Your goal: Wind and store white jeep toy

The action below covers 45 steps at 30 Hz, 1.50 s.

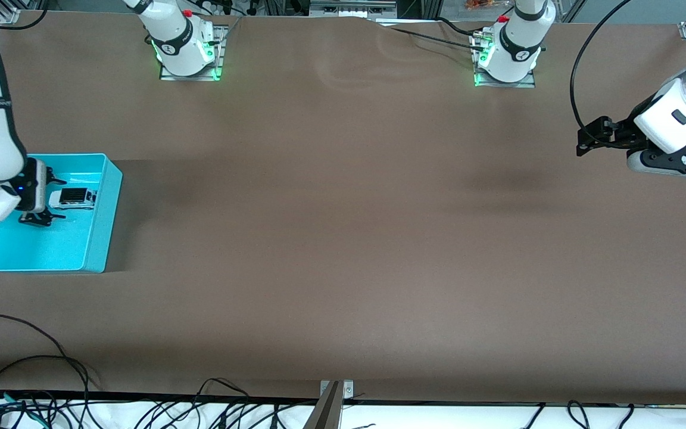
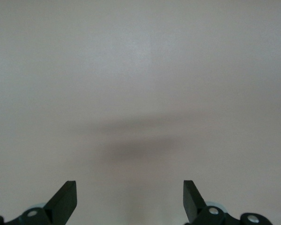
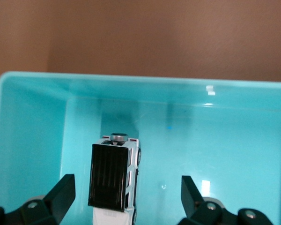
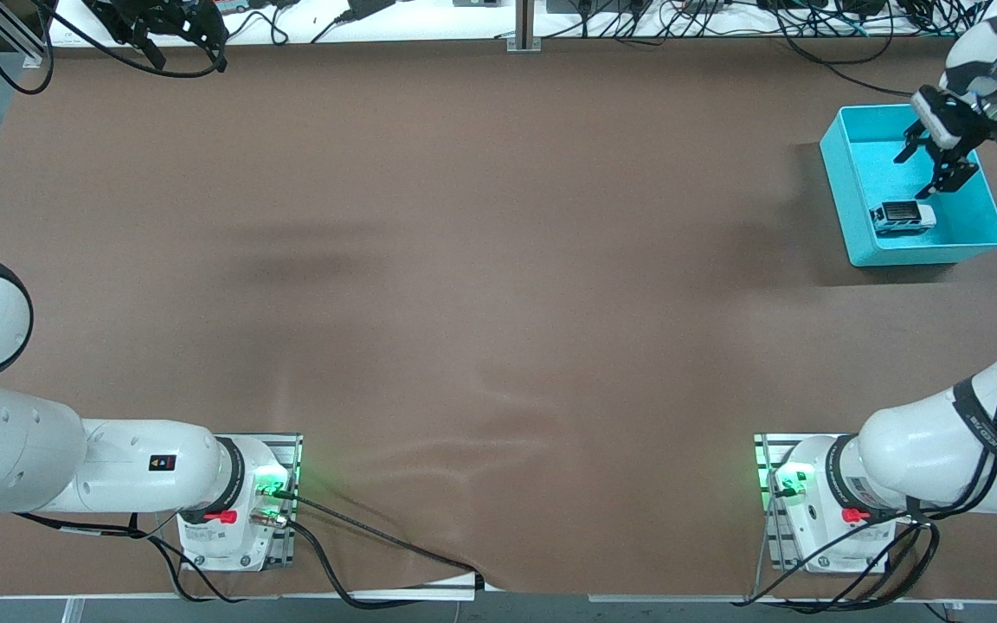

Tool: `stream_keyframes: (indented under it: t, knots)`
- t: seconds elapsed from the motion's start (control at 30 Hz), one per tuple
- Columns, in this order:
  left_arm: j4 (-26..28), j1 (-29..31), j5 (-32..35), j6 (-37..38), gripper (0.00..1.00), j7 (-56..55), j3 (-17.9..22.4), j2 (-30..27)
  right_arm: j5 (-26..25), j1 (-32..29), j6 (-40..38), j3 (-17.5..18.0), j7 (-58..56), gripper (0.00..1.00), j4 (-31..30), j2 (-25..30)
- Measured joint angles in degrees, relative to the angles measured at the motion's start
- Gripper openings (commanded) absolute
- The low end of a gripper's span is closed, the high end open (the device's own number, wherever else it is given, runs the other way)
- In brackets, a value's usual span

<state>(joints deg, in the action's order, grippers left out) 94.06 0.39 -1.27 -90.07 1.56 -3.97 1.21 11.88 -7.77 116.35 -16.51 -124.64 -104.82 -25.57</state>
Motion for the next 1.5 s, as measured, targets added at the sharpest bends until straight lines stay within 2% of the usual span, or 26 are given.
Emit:
stream_keyframes:
  t: [0.33, 0.6, 1.1, 1.33, 1.5]
  knots:
    - [0.0, 0.0, 0.0, 0.0, 1.0, 0.0, 0.0, 0.0, 0.2, 1.9, -14.8, 0.2, 12.4, 1.0, 10.0, 2.3]
    - [0.0, 0.0, 0.0, 0.0, 1.0, 0.0, 0.0, 0.0, 0.2, 5.9, -25.9, 0.3, 31.4, 1.0, 18.8, 2.8]
    - [0.0, 0.0, 0.0, 0.0, 1.0, 0.0, 0.0, 0.0, -0.8, 13.6, -35.4, 0.3, 72.1, 1.0, 30.0, 2.9]
    - [0.0, 0.0, 0.0, 0.0, 1.0, 0.0, 0.0, 0.0, -2.4, 17.4, -36.0, 0.3, 88.2, 1.0, 31.6, 3.6]
    - [0.0, 0.0, 0.0, 0.0, 1.0, 0.0, 0.0, 0.0, -3.5, 19.3, -36.0, 0.3, 93.6, 1.0, 31.7, 4.4]
